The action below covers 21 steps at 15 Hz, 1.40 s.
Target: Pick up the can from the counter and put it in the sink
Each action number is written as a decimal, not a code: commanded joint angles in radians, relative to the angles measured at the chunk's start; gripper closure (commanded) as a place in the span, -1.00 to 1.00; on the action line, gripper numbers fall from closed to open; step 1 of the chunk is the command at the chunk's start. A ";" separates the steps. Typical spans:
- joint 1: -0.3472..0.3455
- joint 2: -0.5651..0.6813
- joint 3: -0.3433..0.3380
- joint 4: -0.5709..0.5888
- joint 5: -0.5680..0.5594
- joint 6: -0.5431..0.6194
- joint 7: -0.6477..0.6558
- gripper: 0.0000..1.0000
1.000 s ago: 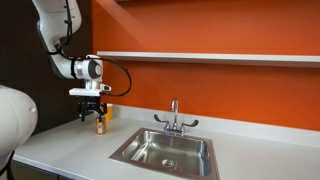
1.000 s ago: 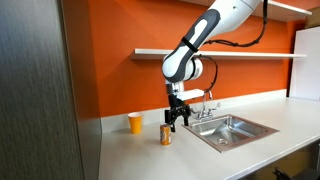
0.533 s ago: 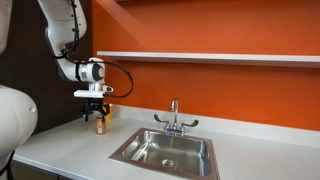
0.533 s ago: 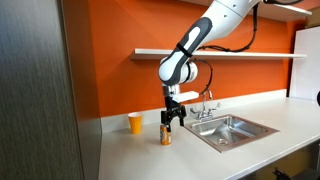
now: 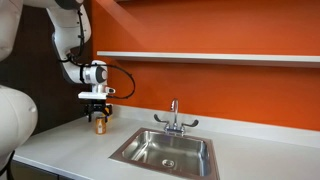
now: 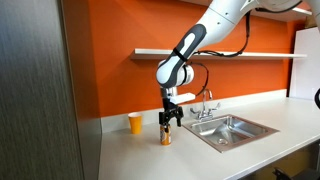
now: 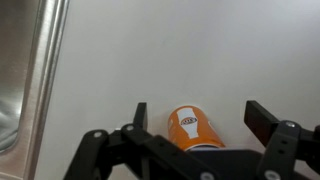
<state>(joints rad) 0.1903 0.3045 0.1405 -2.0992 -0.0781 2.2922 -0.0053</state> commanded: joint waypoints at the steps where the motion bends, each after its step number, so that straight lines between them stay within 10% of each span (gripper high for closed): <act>1: -0.010 0.035 0.000 0.050 -0.009 -0.001 -0.037 -1.00; 21: 0.002 0.143 0.012 0.167 -0.006 -0.008 -0.084 -1.00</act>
<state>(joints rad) 0.1954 0.4277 0.1459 -1.9672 -0.0782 2.2922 -0.0649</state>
